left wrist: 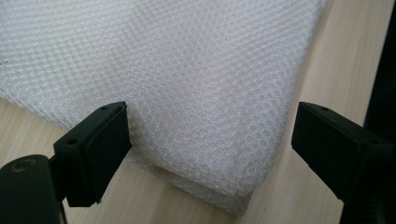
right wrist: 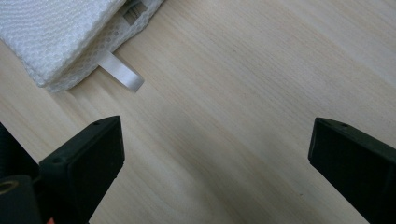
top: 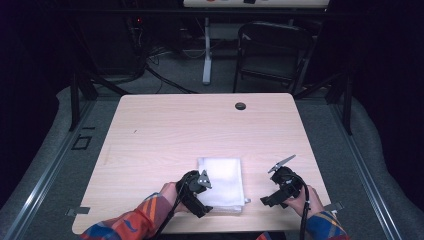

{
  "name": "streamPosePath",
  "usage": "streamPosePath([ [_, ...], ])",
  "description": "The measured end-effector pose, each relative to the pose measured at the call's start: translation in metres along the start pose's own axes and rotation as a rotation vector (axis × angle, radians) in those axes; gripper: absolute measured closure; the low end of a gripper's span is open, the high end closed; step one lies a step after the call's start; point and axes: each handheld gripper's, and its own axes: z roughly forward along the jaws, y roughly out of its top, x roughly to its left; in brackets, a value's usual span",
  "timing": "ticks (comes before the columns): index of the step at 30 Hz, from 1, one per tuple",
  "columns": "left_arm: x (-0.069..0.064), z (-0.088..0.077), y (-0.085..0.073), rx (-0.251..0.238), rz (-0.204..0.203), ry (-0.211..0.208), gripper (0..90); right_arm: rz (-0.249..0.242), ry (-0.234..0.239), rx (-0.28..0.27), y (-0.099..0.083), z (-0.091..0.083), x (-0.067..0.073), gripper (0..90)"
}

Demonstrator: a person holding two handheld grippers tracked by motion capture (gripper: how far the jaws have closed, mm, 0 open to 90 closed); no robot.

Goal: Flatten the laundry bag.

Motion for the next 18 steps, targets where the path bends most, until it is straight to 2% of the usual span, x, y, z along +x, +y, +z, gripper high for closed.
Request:
streamPosePath([
  [6,-0.0036,0.0060,0.0015,0.031,0.017,0.047,15.9,-0.005,0.017,0.006,0.0002,0.0004,0.0006,3.3],
  [12,-0.0083,0.0086,0.0021,0.055,0.028,0.088,21.4,-0.009,0.011,0.014,0.0004,0.0019,0.0017,3.4],
  [15,-0.0070,0.0073,0.0015,0.053,0.026,0.077,29.9,-0.020,0.016,0.028,0.0008,0.0018,0.0018,3.5],
  [16,-0.0067,0.0071,0.0015,0.054,0.023,0.072,36.2,-0.016,0.014,0.022,0.0005,0.0022,0.0021,3.6],
  [17,-0.0064,0.0072,0.0012,0.054,0.024,0.061,36.2,-0.016,0.014,0.022,0.0005,0.0022,0.0021,3.6],
  [18,-0.0069,0.0080,0.0009,0.055,0.024,0.064,40.0,-0.012,0.019,0.020,0.0005,0.0025,0.0024,3.7],
])
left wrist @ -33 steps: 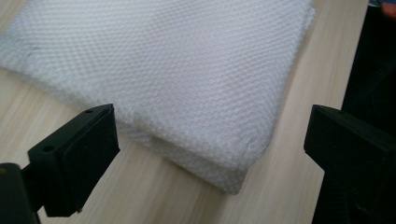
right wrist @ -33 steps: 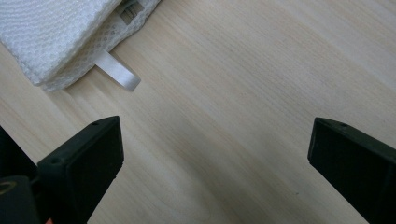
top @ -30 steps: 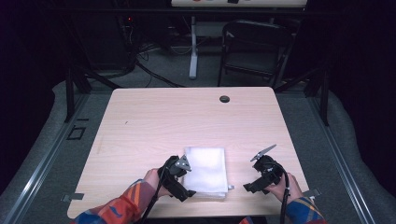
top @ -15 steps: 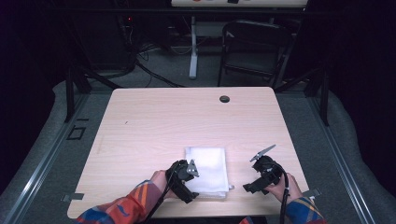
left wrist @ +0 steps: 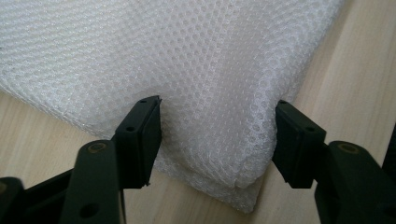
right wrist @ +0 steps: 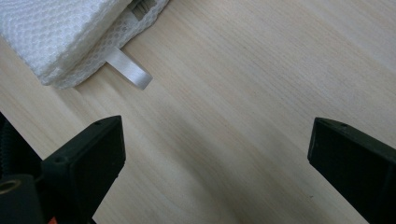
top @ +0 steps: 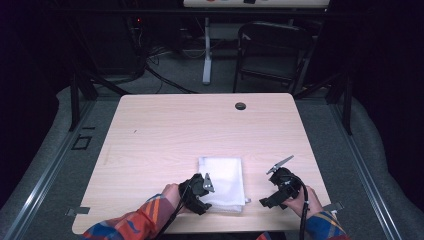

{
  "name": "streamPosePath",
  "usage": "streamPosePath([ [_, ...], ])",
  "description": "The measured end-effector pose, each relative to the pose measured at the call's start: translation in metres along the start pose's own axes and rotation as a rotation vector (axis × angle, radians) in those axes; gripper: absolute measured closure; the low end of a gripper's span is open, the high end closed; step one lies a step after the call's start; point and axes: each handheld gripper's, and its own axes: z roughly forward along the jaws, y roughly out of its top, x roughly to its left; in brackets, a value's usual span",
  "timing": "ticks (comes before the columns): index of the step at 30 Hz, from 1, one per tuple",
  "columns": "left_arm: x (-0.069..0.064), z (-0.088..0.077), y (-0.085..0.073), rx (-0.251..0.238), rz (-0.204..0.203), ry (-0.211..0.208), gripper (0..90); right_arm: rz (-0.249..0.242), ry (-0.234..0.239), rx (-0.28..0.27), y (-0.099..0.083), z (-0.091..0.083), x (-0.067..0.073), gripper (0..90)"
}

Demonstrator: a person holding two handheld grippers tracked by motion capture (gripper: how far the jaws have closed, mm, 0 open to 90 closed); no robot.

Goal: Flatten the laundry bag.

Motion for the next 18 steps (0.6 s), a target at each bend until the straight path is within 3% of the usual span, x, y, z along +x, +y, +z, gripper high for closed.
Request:
streamPosePath([
  [4,0.0003,-0.0001,-0.0003,0.004,-0.006,-0.004,48.5,0.014,0.007,-0.018,-0.0005,0.0011,0.0011,3.8],
  [10,0.0015,-0.0009,-0.0003,0.003,-0.008,-0.022,68.4,-0.001,-0.001,-0.006,0.0001,0.0005,0.0012,4.0],
  [15,0.0034,-0.0036,-0.0005,-0.007,-0.023,-0.025,77.6,-0.012,0.003,-0.009,0.0009,-0.0002,0.0021,5.1],
  [17,0.0066,-0.0067,-0.0010,-0.026,-0.044,-0.045,78.3,-0.015,0.012,-0.014,0.0012,-0.0003,0.0026,6.2],
  [18,0.0078,-0.0084,-0.0014,-0.039,-0.061,-0.051,78.7,-0.023,-0.006,-0.021,0.0013,-0.0011,0.0038,6.2],
])
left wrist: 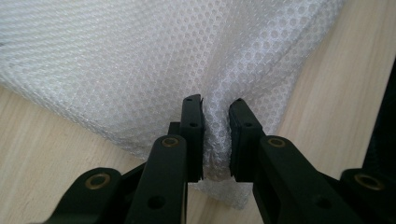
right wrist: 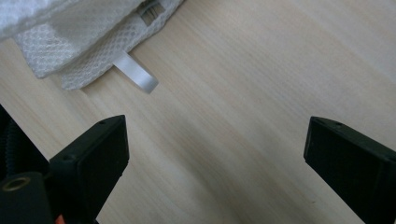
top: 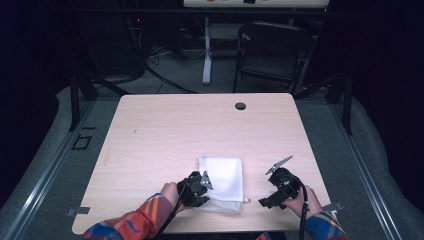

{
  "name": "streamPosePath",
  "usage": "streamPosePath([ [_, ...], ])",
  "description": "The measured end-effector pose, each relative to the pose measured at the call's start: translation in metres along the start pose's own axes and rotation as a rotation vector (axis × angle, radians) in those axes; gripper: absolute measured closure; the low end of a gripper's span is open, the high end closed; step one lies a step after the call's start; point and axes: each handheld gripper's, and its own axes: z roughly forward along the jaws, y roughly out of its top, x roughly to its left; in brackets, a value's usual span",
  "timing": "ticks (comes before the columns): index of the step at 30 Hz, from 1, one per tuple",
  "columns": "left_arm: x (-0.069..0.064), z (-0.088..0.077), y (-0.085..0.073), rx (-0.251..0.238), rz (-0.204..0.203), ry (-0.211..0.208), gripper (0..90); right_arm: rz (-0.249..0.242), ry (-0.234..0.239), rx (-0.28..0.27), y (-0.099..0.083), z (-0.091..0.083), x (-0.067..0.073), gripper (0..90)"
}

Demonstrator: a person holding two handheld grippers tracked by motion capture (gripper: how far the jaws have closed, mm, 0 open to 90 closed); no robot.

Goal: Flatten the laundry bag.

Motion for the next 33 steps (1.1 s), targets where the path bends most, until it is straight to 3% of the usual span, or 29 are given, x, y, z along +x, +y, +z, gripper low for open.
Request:
streamPosePath([
  [5,0.005,-0.009,0.000,-0.062,-0.047,-0.030,79.4,-0.013,-0.001,-0.038,0.001,-0.006,0.002,10.4],
  [12,0.009,-0.015,0.000,-0.110,-0.092,-0.034,79.2,-0.035,0.014,-0.072,0.005,-0.006,0.013,26.7],
  [21,0.010,-0.019,0.001,-0.128,-0.103,-0.024,79.5,-0.089,0.079,-0.100,0.015,-0.002,0.032,68.7],
  [26,0.011,-0.020,0.000,-0.141,-0.111,-0.021,79.5,-0.134,0.098,-0.119,0.023,0.004,0.044,84.1],
  [33,0.012,-0.019,0.001,-0.130,-0.100,-0.019,79.2,-0.168,0.100,-0.117,0.034,0.016,0.056,86.5],
])
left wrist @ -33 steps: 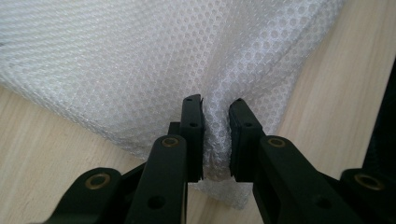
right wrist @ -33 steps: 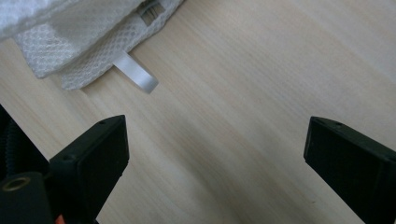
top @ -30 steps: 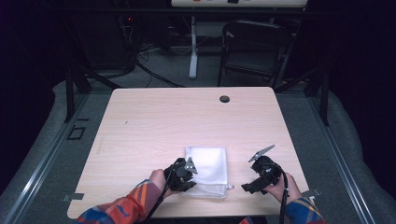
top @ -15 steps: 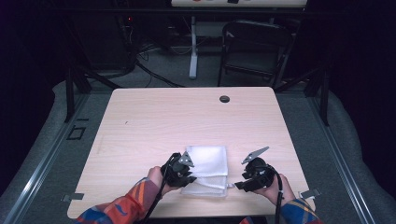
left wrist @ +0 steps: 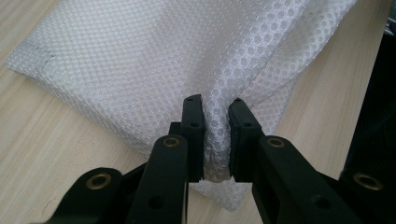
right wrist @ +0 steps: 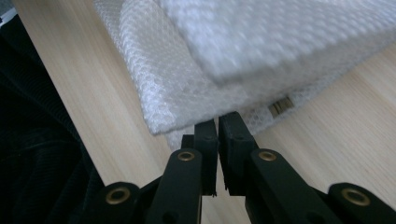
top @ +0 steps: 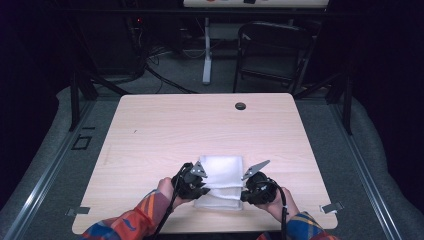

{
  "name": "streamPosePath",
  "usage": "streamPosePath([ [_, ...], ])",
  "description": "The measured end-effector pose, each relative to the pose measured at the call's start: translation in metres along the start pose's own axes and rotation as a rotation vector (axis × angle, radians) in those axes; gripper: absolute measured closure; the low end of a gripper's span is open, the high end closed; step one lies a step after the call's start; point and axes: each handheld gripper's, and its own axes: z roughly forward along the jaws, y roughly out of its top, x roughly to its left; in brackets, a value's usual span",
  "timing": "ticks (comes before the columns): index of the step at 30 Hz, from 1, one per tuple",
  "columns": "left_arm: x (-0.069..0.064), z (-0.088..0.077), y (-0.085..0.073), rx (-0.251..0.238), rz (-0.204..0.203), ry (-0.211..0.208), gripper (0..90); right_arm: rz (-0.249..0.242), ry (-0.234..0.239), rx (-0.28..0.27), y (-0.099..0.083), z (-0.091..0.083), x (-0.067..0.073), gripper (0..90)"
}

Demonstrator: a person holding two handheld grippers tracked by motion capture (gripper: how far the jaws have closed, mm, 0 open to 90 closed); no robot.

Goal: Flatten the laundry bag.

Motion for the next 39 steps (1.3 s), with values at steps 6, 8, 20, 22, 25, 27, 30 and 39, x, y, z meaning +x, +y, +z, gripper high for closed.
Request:
streamPosePath([
  [6,0.000,0.000,0.000,0.007,0.005,-0.007,78.6,-0.022,-0.015,0.000,0.009,0.016,0.004,88.1],
  [8,0.000,0.000,-0.001,0.009,0.007,-0.005,78.7,-0.025,-0.024,0.003,0.010,0.021,0.005,88.3],
  [20,0.002,0.000,-0.001,0.022,-0.002,0.014,79.6,-0.053,-0.062,0.000,0.005,0.034,0.005,90.0],
  [22,0.003,-0.001,0.000,0.023,-0.008,0.014,79.7,-0.082,-0.067,0.008,0.006,0.035,0.007,90.0],
  [25,0.006,-0.003,0.000,0.027,-0.030,0.037,79.9,-0.088,-0.057,-0.007,0.006,0.037,0.008,90.0],
  [27,0.007,-0.004,0.000,0.022,-0.041,0.043,79.9,-0.085,-0.054,-0.008,0.005,0.037,0.007,90.0],
  [30,0.009,-0.006,0.001,0.008,-0.048,0.046,79.9,-0.083,-0.051,-0.010,0.005,0.037,0.007,90.0],
  [39,0.019,-0.017,0.005,-0.046,-0.081,0.057,79.9,-0.083,-0.048,-0.010,0.004,0.037,0.006,90.0],
])
